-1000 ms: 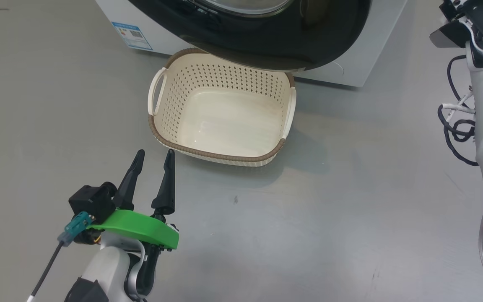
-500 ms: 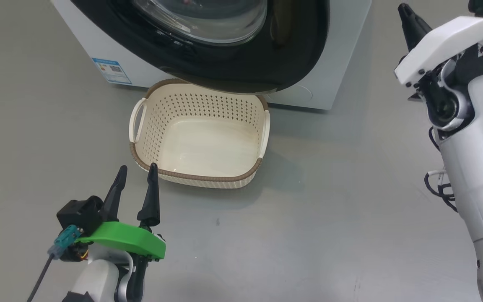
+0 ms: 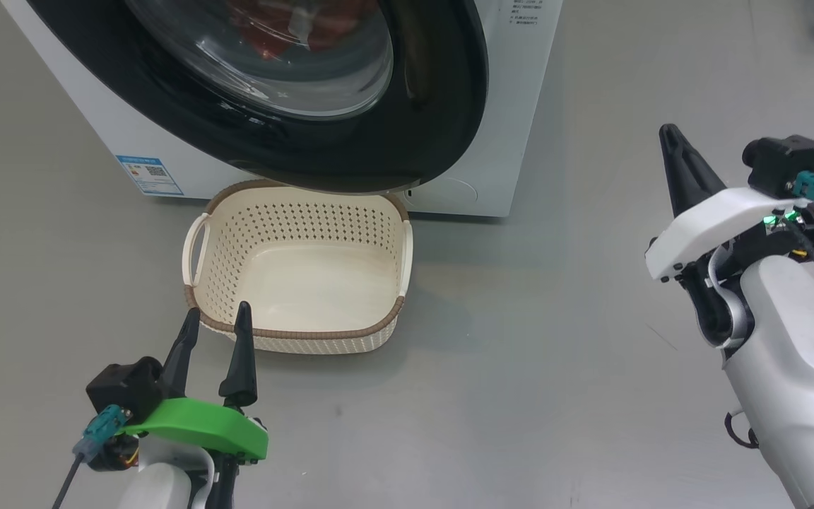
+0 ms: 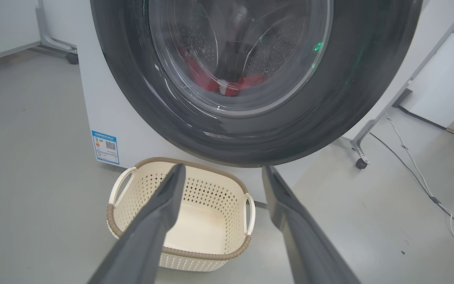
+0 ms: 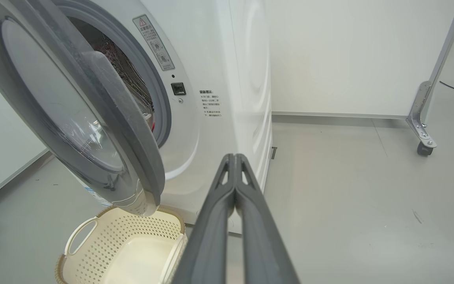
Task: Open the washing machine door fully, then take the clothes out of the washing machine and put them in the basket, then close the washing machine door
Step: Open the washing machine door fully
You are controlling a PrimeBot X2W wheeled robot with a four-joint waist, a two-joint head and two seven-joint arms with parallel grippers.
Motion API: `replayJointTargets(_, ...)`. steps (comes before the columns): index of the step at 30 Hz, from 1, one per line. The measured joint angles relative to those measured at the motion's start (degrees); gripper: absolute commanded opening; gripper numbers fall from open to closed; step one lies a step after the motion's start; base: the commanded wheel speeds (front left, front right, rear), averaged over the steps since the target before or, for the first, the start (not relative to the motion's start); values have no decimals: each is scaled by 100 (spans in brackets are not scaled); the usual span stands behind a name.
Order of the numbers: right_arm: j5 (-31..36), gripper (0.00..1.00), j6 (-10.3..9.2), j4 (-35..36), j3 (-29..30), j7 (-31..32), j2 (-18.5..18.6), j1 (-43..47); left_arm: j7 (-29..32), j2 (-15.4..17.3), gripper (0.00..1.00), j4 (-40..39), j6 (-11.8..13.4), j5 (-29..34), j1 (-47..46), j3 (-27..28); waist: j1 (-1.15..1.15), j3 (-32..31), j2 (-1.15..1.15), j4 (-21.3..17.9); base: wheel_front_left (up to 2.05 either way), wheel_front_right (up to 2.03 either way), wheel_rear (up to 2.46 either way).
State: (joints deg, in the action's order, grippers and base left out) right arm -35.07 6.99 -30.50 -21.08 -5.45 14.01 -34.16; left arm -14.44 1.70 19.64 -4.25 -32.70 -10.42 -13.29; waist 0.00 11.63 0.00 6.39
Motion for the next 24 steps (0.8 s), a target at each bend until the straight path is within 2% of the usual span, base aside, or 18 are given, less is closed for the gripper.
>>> replayJointTargets(3,68,0,-11,58,-4,-266,-15,233,0,0,100,-2,0,7,43,1,0,-69,0,-62,0,0,0)
replayJointTargets(9,71,0,-190,215,147,-799,-149,691,0,1,100,-105,-1,93,74,29,0,-153,0,-115,0,0,0)
replayJointTargets(15,67,0,-314,318,179,-808,-328,1162,0,5,100,-205,-1,212,104,60,0,-219,0,-142,0,0,0)
replayJointTargets(16,67,35,-320,357,190,-823,-346,1218,0,5,100,-204,-1,222,127,59,0,-229,0,-149,0,0,0)
replayJointTargets(17,69,97,-323,399,199,-849,-354,1261,0,5,100,-203,-1,246,151,58,0,-240,0,-156,0,0,0)
replayJointTargets(18,80,100,-363,439,201,-851,-356,1294,0,5,100,-204,-1,267,175,58,0,-250,0,-163,0,0,0)
replayJointTargets(24,147,100,-419,616,236,-873,-446,1596,0,9,100,-218,-1,288,266,83,0,-348,0,-209,0,0,0)
